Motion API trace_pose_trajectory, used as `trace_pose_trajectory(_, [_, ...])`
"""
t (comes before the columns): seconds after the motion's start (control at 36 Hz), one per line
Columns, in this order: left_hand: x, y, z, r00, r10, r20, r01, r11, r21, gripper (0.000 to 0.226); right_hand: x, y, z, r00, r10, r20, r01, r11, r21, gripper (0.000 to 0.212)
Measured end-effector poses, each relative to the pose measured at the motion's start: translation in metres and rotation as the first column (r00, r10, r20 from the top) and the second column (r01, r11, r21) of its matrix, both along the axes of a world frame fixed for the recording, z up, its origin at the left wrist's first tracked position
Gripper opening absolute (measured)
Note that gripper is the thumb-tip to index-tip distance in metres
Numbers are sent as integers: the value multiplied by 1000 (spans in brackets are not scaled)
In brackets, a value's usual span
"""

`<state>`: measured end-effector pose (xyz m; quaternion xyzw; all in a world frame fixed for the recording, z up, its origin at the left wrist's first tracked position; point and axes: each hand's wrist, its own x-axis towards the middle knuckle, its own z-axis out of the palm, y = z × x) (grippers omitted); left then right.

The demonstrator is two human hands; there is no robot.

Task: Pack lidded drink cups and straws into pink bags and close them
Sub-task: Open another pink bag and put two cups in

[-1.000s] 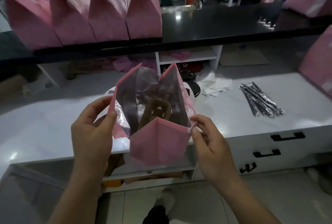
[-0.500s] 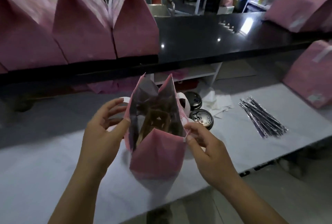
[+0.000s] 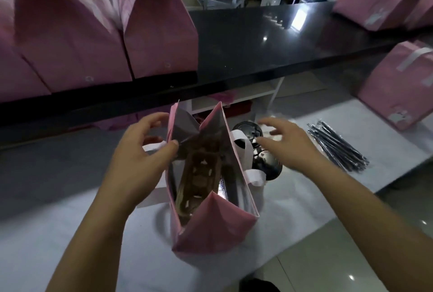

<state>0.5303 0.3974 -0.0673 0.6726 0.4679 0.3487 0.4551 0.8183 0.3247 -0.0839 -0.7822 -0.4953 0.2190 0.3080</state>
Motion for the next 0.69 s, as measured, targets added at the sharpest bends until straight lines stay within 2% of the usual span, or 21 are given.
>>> trace_pose_trajectory(0.06, [3, 2, 1, 1000, 4, -12, -4, 1000, 11, 45, 12, 29, -9, 992, 80, 95, -66, 988, -138, 61])
trace_pose_trajectory(0.14, [5, 6, 2, 999, 19, -26, -18, 1000, 22, 45, 21, 63, -20, 970, 215, 115, -169, 932, -321, 76])
trace_pose_trajectory(0.22, [8, 11, 4, 999, 23, -29, -23, 1000, -1, 43, 22, 86, -30, 950, 291, 115, -217, 877, -429, 72])
trace_pose_trajectory(0.36, [13, 18, 8, 1000, -16, -14, 16, 999, -31, 43, 17, 97, -38, 915, 363, 176, -241, 842, -483, 59])
trace_pose_trajectory(0.44, [16, 20, 8, 999, -30, -17, 29, 999, -44, 44, 17, 96, -38, 910, 341, 236, -209, 869, -448, 58])
trace_pose_trajectory(0.53, [18, 22, 6, 998, -57, -8, 56, 997, -46, 45, 22, 91, -23, 920, 270, 282, -148, 910, -388, 69])
trace_pose_trajectory(0.69, [11, 13, 2, 999, -41, 21, 42, 997, -64, 46, 19, 70, 52, 929, 126, 349, -94, 990, -106, 74])
